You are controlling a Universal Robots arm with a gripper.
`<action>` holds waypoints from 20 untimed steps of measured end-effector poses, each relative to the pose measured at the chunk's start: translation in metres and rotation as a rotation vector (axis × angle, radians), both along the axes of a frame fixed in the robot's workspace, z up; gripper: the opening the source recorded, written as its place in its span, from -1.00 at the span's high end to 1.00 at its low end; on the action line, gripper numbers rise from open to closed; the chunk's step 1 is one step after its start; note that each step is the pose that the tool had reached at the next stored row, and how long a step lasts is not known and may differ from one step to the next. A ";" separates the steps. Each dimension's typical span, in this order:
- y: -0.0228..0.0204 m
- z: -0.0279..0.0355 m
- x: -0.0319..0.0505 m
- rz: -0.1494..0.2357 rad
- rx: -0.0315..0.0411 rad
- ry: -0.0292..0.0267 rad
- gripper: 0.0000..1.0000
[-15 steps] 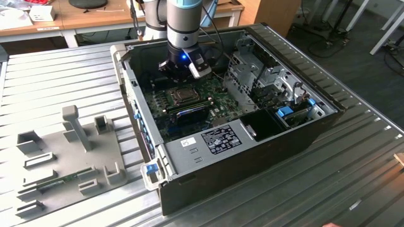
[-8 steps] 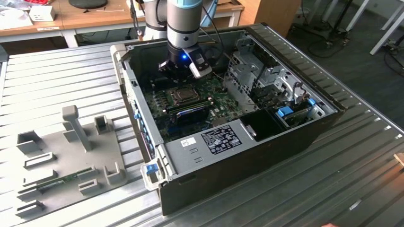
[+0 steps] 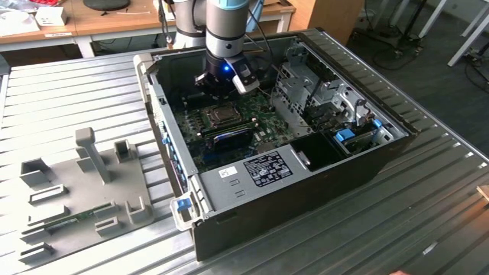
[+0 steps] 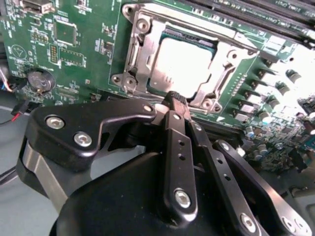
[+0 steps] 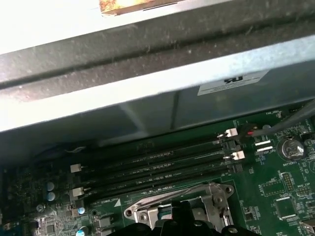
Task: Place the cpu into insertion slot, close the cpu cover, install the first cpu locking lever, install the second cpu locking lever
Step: 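Install the first cpu locking lever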
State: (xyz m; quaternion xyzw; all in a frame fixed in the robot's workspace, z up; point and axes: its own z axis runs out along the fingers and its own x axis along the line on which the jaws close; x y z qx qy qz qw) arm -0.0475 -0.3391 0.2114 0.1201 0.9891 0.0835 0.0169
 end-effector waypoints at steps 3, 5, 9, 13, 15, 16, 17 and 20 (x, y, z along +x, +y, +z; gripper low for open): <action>0.0000 0.0002 0.0000 0.000 -0.0282 0.0004 0.80; 0.0000 0.0002 0.0000 0.000 -0.0507 0.0005 0.80; 0.0000 0.0002 0.0000 0.010 -0.0560 -0.0005 0.80; 0.0000 0.0001 0.0000 0.055 -0.0560 -0.0047 0.80; 0.0000 0.0001 -0.0002 0.067 -0.0674 -0.0045 0.80; -0.0001 0.0002 -0.0001 0.068 -0.0854 -0.0042 0.80; -0.0001 0.0002 -0.0002 0.069 -0.1013 -0.0035 0.80; -0.0001 0.0001 -0.0001 0.069 -0.1072 -0.0034 0.80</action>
